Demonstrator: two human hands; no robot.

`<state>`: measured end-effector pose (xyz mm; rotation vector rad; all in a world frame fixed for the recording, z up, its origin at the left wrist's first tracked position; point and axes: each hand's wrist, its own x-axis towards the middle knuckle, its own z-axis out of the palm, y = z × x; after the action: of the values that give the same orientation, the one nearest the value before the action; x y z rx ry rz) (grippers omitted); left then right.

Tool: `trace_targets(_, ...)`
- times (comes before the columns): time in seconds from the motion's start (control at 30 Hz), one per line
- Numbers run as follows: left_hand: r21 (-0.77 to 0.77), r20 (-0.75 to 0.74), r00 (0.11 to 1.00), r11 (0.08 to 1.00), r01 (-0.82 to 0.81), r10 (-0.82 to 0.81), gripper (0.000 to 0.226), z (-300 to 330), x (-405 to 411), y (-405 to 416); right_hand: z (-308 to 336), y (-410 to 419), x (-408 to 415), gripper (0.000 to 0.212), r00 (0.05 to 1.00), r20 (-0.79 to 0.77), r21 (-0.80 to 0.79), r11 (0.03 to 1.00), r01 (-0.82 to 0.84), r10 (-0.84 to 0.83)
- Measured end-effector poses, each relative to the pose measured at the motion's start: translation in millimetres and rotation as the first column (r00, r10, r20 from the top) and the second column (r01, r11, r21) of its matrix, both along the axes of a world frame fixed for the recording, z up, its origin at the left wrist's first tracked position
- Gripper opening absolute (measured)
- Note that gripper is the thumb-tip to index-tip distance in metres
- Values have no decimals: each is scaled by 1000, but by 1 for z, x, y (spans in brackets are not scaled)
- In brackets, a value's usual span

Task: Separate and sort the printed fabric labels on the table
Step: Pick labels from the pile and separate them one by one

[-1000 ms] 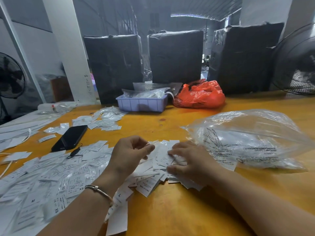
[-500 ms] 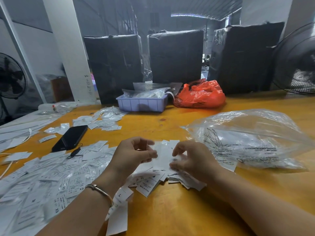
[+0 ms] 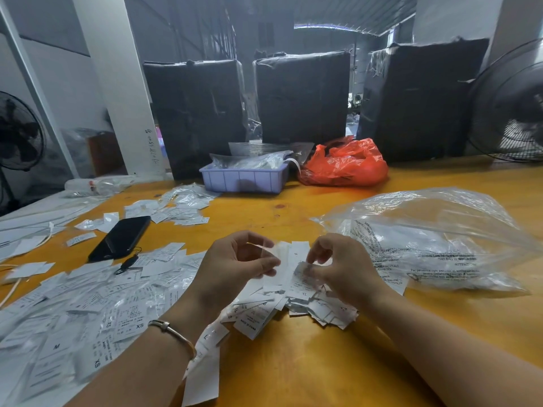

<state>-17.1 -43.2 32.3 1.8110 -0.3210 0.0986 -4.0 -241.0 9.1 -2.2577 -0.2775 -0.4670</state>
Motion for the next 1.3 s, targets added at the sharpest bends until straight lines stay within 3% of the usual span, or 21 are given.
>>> trace_targets(0.13, -7, 26, 999, 999, 39, -39, 21, -1, -2, -3, 11, -8, -1, 13, 998, 47, 246, 968, -40, 30)
trace_targets(0.27, 30, 104, 992, 997, 72, -75, 19, 0, -5, -5, 34, -17, -11, 12, 927, 354, 477, 876, -63, -126)
trace_targets(0.33, 52, 136, 987, 995, 83, -89, 21, 1, -7, -5, 47, -16, -20, 10, 896, 433, 527, 833, -168, -93)
trace_targets(0.47, 59, 153, 984, 995, 81, -89, 25, 2, -8, -5, 56, -7, -38, 9, 869, 492, 405, 871, -279, 50)
trace_targets(0.67, 70, 153, 985, 995, 71, -81, 22, 3, -7, -5, 50, 4, -43, 8, 834, 545, 199, 953, -228, 85)
trace_targets(0.9, 55, 175, 982, 996, 63, -72, 20, 2, -6, -3, 49, 4, -39, 7, 797, 601, 137, 975, -175, 58)
trace_targets(1.3, 87, 171, 977, 990, 113, -127, 16, 1, -5, -1, 48, 2, -39, 6, 814, 566, -2, 987, -159, 132)
